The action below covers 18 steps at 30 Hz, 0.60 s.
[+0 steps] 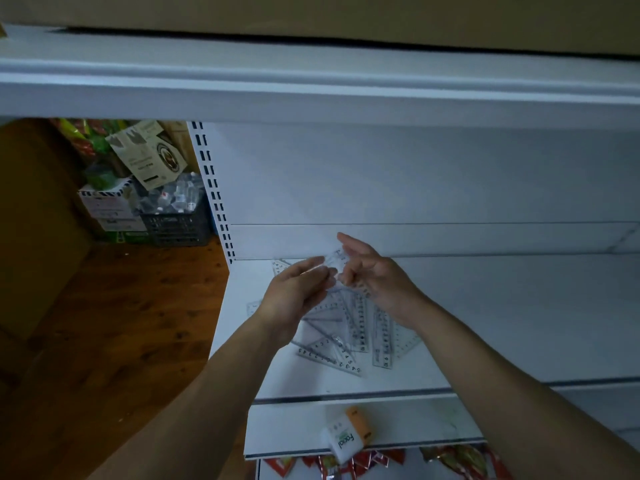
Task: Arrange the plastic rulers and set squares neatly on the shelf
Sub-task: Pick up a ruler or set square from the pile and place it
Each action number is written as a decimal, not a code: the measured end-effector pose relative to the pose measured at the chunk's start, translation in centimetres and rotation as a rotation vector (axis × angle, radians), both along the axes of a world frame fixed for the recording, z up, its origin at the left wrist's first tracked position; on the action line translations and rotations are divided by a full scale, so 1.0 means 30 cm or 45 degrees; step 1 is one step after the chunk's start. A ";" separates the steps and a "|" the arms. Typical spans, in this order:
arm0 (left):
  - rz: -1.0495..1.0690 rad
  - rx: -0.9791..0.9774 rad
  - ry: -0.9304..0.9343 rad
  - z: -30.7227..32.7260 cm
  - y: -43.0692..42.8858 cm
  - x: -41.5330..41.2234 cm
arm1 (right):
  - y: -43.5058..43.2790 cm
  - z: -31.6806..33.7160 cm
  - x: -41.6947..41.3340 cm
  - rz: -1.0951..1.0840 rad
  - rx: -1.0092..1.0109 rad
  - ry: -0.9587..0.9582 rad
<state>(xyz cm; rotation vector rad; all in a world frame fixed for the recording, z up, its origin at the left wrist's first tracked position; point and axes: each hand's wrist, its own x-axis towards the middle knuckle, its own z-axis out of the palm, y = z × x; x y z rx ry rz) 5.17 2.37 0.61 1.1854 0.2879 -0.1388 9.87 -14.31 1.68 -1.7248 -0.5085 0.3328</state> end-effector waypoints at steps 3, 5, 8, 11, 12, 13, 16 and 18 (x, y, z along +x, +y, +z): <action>0.045 -0.094 -0.020 -0.001 -0.051 0.007 | -0.061 -0.008 -0.019 -0.120 0.077 0.035; 0.080 -0.156 -0.027 -0.001 -0.090 0.012 | -0.118 -0.009 -0.031 -0.225 0.159 0.084; 0.122 -0.222 -0.053 0.007 -0.166 0.018 | -0.219 0.015 -0.064 -0.351 0.227 0.224; 0.117 -0.226 -0.089 0.026 -0.269 0.020 | -0.332 0.031 -0.097 -0.416 0.077 0.198; 0.108 -0.208 -0.100 0.032 -0.310 0.021 | -0.368 0.033 -0.107 -0.438 0.029 0.160; 0.094 -0.187 -0.108 0.038 -0.354 0.020 | -0.408 0.034 -0.116 -0.463 0.004 0.128; 0.012 -0.094 -0.126 0.047 -0.502 0.010 | -0.552 0.035 -0.146 -0.548 -0.022 0.085; -0.050 -0.036 -0.145 0.051 -0.609 -0.003 | -0.666 0.041 -0.171 -0.610 -0.008 0.092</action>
